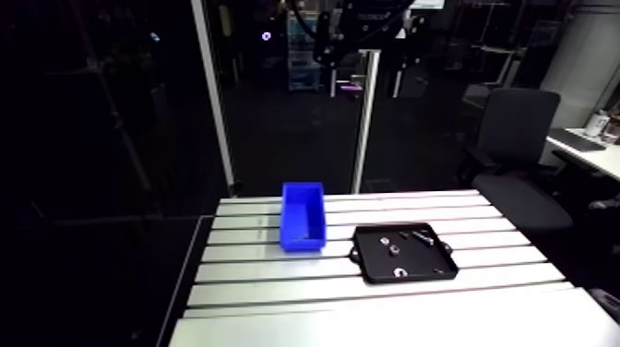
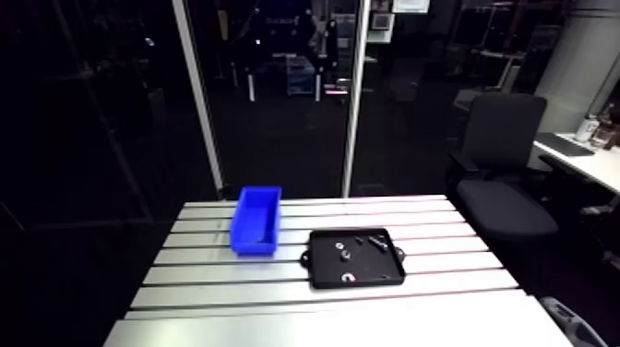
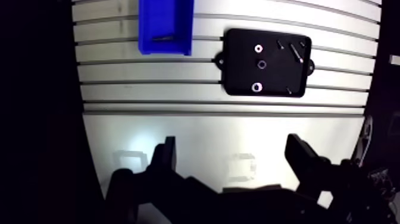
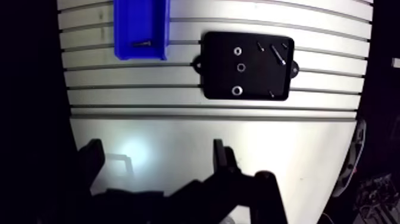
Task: Pick up the M10 bolt from the tray and put it into the blue bin.
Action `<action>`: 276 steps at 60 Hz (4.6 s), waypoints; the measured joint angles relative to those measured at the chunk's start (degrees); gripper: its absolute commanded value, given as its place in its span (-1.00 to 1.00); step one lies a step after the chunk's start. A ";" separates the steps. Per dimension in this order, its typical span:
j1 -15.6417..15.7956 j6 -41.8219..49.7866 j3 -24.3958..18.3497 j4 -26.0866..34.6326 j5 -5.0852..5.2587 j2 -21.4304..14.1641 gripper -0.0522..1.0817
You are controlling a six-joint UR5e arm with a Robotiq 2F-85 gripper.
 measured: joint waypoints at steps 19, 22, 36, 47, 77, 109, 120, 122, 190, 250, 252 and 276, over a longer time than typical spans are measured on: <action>0.00 0.29 -0.04 -0.09 -0.05 0.01 -0.90; -0.01 0.30 -0.06 -0.09 -0.07 0.04 -0.90; 0.01 0.30 -0.05 -0.13 -0.30 0.16 -0.90; 0.02 0.23 -0.02 -0.13 -0.52 0.15 -0.90; 0.01 -0.07 -0.17 -0.09 -0.85 0.07 -0.90; -2.25 -0.99 -0.70 -0.27 -2.98 0.94 -0.90; -4.56 -3.11 -0.47 -0.60 -3.72 1.57 -0.90; -5.01 -3.58 -0.41 -0.87 -3.79 1.66 -0.89; -13.55 -25.07 5.59 -14.51 -3.53 8.65 -0.89; -18.11 -54.43 19.33 -31.84 -2.77 12.42 -0.84; -18.24 -54.66 19.82 -32.31 -2.71 12.53 -0.76; -19.41 -56.90 23.53 -36.32 -2.28 13.00 -0.29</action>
